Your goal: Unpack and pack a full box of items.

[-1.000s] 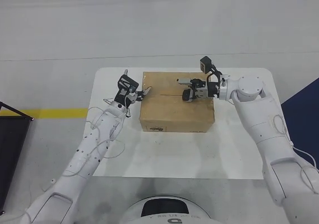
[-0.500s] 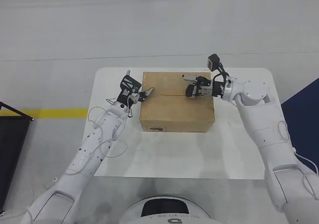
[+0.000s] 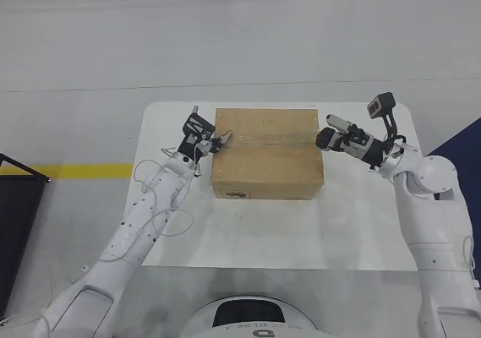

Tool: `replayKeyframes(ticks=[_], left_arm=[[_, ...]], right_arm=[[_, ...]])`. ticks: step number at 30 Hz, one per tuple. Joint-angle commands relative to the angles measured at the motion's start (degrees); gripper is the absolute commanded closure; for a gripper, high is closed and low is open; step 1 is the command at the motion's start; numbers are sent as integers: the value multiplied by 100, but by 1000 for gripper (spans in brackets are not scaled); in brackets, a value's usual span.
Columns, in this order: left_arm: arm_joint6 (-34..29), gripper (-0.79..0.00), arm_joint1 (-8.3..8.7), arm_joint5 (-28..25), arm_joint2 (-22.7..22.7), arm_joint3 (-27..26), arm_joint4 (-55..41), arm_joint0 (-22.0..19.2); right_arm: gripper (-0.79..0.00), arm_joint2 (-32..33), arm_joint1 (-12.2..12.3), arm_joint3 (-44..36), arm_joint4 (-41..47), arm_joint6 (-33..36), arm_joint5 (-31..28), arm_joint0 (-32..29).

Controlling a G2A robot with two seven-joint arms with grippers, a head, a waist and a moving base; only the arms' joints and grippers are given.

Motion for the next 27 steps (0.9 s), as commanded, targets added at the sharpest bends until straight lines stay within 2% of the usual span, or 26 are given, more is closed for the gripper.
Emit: replayKeyframes(ticks=[1, 5, 9, 14, 17, 21, 27], left_arm=[[14, -785, -5, -11, 2, 10, 5, 4], [38, -785, -10, -25, 8, 34, 31, 25], [37, -785, -14, -45, 8, 43, 70, 30], [40, -785, -20, -47, 21, 49, 107, 44], [40, -785, -20, -47, 21, 49, 107, 44], [40, -785, -20, -47, 21, 49, 107, 44], [40, -785, -20, -47, 21, 49, 107, 44]], right_arm=[[-785, 0, 0, 0, -1, 1, -1, 0], [-785, -33, 0, -104, -83, -182, -42, -95], [-785, 248, 44, -169, -71, -498, -74, -356], [-785, 615, 134, -3, -126, -488, 282, -513], [-785, 602, 180, 284, -385, -414, 693, -370], [-785, 262, 188, 651, -767, -413, 1023, 34], [-785, 35, 169, 535, -920, -860, 870, 203]])
